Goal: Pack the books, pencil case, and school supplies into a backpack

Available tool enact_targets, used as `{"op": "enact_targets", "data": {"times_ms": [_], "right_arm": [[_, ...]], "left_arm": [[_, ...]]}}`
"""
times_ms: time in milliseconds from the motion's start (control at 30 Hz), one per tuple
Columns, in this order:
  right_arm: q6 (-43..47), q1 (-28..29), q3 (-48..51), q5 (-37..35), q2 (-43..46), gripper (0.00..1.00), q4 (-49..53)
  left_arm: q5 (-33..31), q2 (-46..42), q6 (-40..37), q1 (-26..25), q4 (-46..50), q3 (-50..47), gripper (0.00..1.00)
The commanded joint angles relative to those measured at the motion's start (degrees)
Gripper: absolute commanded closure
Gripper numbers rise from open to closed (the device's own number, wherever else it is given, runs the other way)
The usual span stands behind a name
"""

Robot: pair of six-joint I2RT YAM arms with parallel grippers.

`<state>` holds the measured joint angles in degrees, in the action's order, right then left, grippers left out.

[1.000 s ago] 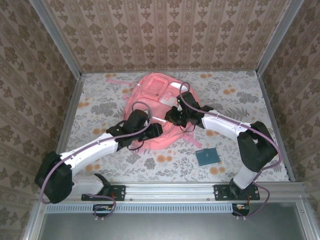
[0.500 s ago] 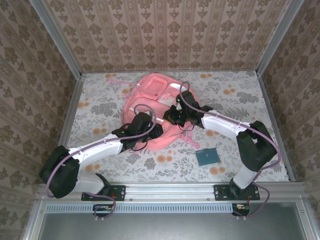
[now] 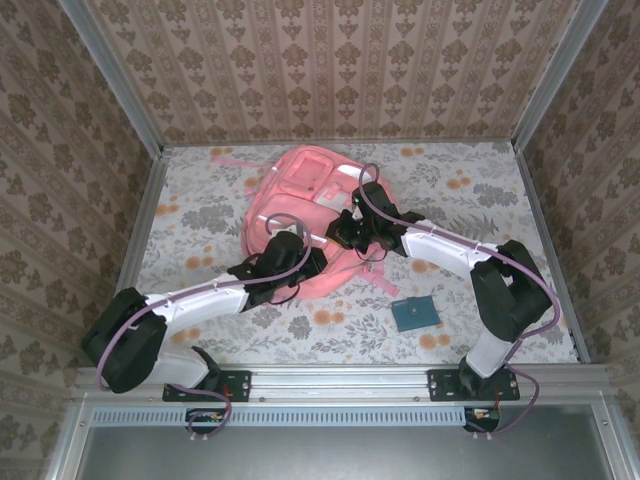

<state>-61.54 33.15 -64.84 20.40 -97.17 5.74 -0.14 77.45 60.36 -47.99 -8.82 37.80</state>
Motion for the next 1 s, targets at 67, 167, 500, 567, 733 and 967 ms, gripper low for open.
{"op": "enact_targets", "data": {"times_ms": [67,167,500,567,733,967], "right_arm": [[1.91,1.40,-1.76,0.82,1.44,0.91,-1.26],[4.50,1.08,-2.07,-4.69,3.02,0.92,4.14],[10.80,-1.92,-0.46,-13.15,5.82,0.93,10.62],[12.39,-2.62,0.19,-13.22,6.09,0.93,10.32],[15.71,-4.78,-0.02,-11.13,5.42,0.88,10.29],[6.18,-4.78,1.78,-11.68,12.31,0.39,15.13]], "left_arm": [[-3.31,0.52,1.40,-0.23,-3.28,-0.99,0.98],[-4.54,-1.70,-0.70,-0.31,0.48,-1.06,1.00],[-9.38,-11.97,-13.40,2.17,16.29,-3.92,1.00],[-8.60,-12.92,-15.26,3.71,16.96,-4.56,1.00],[-3.50,-13.34,-21.96,5.95,13.78,-4.60,1.00],[7.70,-11.06,-30.79,3.99,7.68,-0.61,1.00]]}}
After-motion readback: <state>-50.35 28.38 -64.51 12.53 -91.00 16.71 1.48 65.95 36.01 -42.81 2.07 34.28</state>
